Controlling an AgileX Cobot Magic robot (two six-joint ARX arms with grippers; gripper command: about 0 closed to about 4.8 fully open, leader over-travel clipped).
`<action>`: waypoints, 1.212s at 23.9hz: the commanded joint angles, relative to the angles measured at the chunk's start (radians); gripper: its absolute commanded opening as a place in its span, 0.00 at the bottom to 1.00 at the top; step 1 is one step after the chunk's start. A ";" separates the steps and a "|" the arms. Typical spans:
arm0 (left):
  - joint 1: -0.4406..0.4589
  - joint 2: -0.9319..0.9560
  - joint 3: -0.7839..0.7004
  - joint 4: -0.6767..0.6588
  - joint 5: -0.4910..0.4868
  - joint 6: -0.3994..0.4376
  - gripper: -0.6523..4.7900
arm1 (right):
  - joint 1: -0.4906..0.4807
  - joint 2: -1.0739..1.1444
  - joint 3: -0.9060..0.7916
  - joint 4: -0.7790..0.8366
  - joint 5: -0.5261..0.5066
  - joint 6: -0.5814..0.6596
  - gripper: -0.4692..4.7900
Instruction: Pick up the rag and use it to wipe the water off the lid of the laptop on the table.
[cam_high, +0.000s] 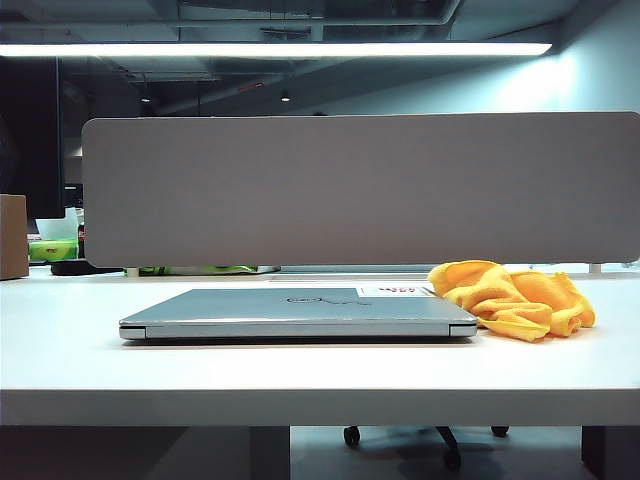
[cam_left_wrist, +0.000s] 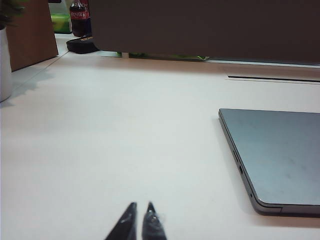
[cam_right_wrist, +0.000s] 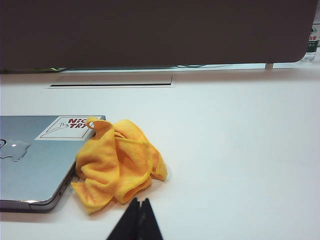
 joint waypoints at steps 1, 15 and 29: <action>0.000 0.001 0.005 0.013 -0.004 0.000 0.16 | -0.002 -0.002 0.000 0.022 0.041 0.018 0.08; -0.002 0.048 0.278 -0.066 0.428 -0.112 0.16 | 0.000 0.082 0.486 -0.415 -0.049 0.125 0.08; -0.002 0.538 0.492 -0.072 0.554 -0.105 0.16 | 0.006 1.094 1.143 -0.672 -0.132 -0.091 1.00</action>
